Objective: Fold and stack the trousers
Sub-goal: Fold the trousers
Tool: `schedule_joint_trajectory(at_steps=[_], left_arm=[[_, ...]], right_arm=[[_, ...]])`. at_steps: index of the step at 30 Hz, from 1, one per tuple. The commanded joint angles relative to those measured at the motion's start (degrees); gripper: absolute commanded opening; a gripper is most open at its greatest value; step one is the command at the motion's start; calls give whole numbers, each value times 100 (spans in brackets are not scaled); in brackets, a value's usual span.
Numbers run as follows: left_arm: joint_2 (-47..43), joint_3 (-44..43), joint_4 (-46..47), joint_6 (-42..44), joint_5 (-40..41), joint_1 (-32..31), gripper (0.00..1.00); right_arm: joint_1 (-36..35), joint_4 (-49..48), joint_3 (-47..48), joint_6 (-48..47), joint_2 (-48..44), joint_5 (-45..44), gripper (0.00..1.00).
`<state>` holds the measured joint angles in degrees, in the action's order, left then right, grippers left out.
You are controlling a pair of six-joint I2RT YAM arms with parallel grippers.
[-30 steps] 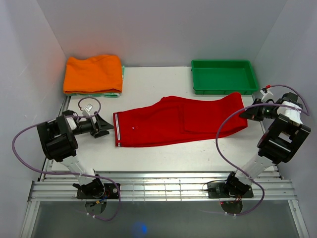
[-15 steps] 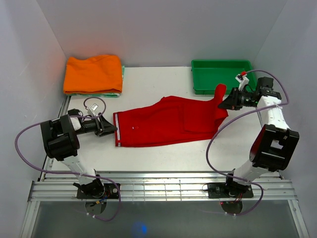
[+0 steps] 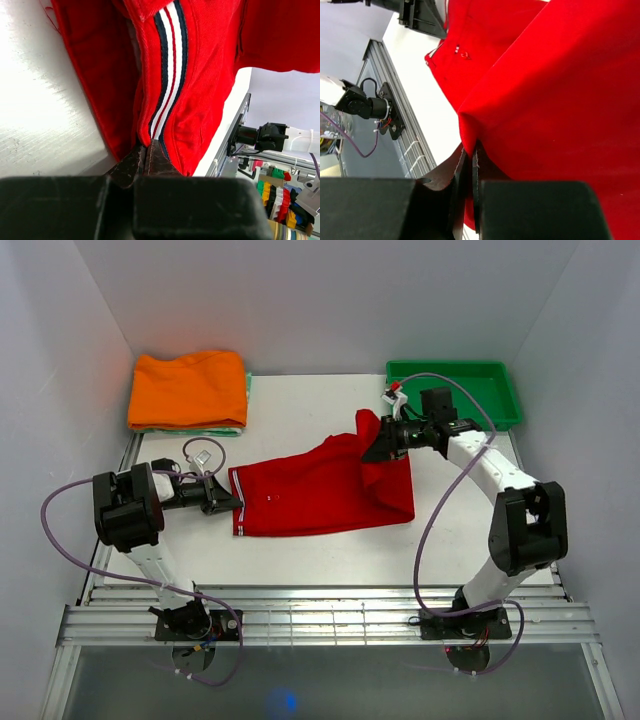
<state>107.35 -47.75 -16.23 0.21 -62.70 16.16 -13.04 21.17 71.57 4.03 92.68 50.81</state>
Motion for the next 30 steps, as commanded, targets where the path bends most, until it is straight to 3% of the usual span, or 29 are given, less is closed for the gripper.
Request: schedule_joint_trajectory(at_steps=[1,11,30], left_arm=[[14,-68,120,41,38,-52,0],[172,-7,199,41,152,-52,0],[383,134,348,41,152,-52,0]], right_arm=[[-479,-763,427,730,354,-176,8],[-1771,-1431,1454,1662,1533,-616,8],[-2800,-1660,2607,2672,2886,-1362,8]])
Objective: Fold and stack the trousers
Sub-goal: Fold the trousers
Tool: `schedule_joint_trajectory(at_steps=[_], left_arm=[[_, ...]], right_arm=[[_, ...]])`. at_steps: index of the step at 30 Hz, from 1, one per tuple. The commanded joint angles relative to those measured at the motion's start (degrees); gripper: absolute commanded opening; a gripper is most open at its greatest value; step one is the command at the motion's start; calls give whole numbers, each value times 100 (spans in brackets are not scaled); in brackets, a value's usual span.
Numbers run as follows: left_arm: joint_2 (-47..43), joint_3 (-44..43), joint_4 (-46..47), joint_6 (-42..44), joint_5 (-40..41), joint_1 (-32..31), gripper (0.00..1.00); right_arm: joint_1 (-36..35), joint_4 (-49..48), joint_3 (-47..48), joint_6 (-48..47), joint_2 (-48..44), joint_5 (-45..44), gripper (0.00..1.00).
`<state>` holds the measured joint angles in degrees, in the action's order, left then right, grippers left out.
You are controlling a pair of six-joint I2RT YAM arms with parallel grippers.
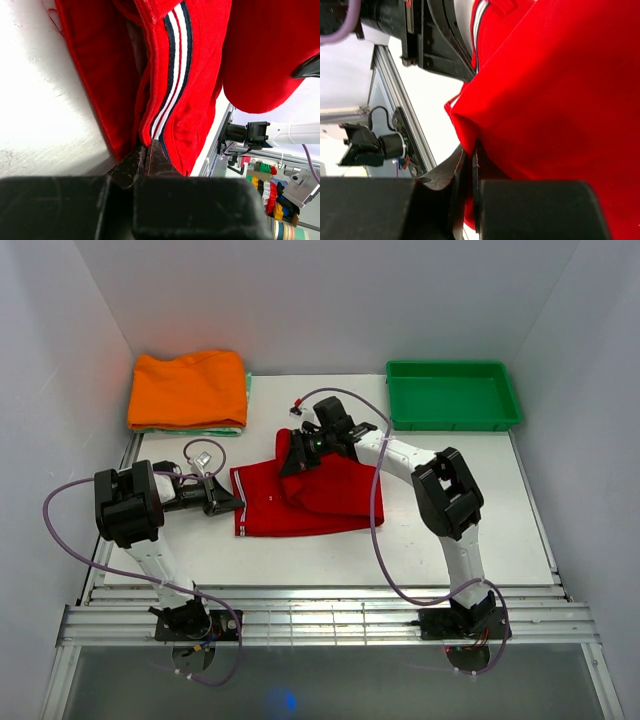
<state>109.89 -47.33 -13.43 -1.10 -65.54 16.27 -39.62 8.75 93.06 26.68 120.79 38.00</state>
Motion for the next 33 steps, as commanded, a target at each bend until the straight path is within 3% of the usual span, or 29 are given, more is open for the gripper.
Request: schedule_joint_trajectory(at_steps=[1,15,33], left_arm=[[121,101,69,172,437,-71,0],[173,75,113,-4,489,-63,0],[191,92,271,-118,524,-63,0]], right_arm=[[-160,-427,520,469,137,-82,8],[-784,-665,705,1278,533,-372,8],[-1118,-33,652,2491,304,-750,8]])
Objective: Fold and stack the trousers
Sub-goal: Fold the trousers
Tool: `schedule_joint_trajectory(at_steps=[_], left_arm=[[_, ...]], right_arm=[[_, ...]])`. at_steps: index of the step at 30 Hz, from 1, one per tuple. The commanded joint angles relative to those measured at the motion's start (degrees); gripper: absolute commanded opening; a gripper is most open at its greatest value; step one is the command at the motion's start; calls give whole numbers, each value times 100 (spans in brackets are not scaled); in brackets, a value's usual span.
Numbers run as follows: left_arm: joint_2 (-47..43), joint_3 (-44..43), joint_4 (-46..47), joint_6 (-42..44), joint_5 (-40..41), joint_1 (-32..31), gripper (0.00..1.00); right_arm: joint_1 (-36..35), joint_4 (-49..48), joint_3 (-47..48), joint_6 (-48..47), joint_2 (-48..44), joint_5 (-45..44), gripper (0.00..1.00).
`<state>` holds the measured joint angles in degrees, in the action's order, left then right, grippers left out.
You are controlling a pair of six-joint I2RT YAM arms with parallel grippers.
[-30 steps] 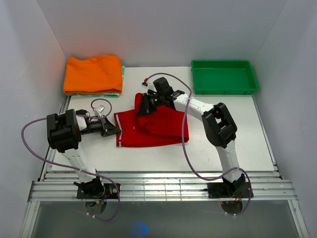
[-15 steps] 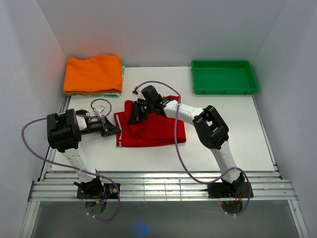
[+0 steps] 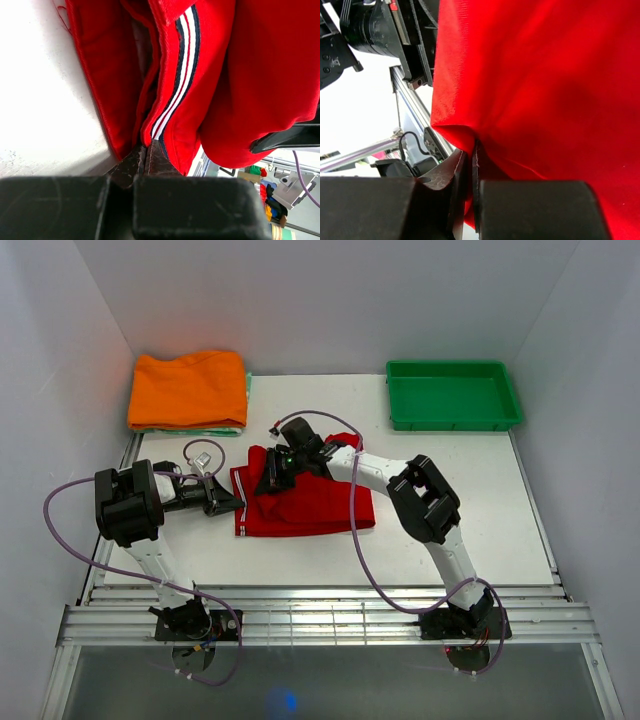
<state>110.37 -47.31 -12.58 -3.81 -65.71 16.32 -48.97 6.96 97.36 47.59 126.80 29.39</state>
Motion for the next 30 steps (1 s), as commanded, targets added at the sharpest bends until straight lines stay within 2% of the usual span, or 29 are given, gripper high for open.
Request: schedule_joint_trajectory(at_steps=[1,9,24,27,28,29,30], left_arm=[[160,82,194,153,542,-67,0],[152,82,194,153,524,-67,0],[169,108,230,109,507,-67,0],[117,143,230,109,489,-58,4],[73,152,221,100,481,-50,13],[-58,161,203,83,454,-23,18],[-129,169,160,48,437,46,24]], right_arm=[[-218,148,231,469,-314,137,8],[-332,508,335,734,-314,-3,8],[-420,325,987,804,380,-434,9],[-420,-62,881,769,468,-276,30],[-420,-107,907,734,512,-249,39],[-420,-133,951,664,503,-206,55],[-420,-160,951,611,477,-188,62]])
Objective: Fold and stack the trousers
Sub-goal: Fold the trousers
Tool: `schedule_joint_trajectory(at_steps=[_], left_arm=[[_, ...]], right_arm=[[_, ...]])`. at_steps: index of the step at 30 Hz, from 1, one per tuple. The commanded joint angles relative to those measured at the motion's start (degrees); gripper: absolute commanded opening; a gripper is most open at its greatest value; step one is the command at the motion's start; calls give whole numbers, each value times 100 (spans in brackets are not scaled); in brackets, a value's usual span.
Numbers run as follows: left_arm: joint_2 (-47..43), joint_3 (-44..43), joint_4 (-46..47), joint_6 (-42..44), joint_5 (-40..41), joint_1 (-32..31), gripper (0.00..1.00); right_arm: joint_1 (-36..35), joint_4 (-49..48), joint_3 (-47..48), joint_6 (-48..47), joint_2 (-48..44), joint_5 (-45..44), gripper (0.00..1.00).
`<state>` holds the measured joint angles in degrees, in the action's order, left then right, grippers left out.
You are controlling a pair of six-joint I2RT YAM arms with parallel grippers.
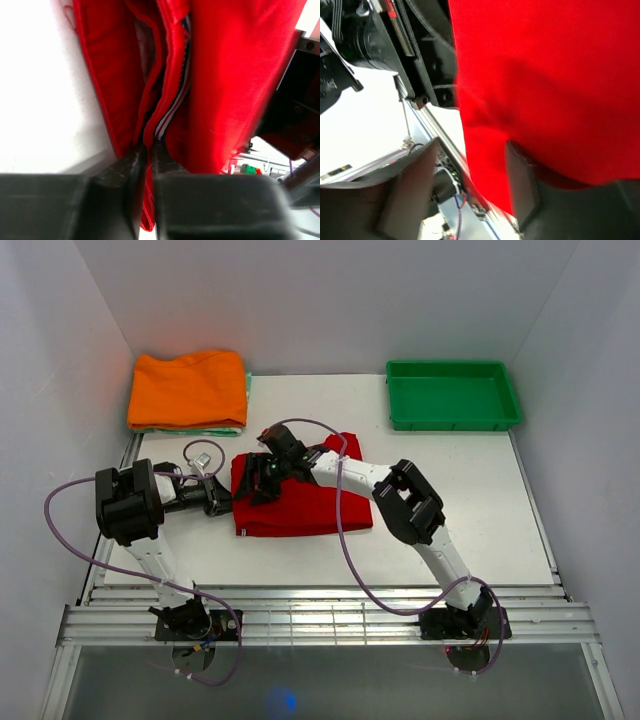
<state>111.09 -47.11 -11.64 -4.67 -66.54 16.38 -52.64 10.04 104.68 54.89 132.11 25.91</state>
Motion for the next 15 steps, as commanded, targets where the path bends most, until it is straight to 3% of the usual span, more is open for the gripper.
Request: schedule_joint_trajectory(at_steps=[1,2,5,9,15], left_arm=[[-280,150,4,98,528,75,30],[-359,115,-101,115,563,119,40],[-684,-43,-496,115,669,435,54],[-1089,-394,-1197,281,906,892,69],[-1642,-1229,-2271,1326,1161,1385,74]], right_arm=[[-44,-538,210,-198,-167,177,69],[-36,-599,202,-268,-229,282,74],[26,-687,149,-505,-563,396,85],[201,-714,122,-1181,-1003,721,90],[1123,171,438,-2841,-1574,2309,98]])
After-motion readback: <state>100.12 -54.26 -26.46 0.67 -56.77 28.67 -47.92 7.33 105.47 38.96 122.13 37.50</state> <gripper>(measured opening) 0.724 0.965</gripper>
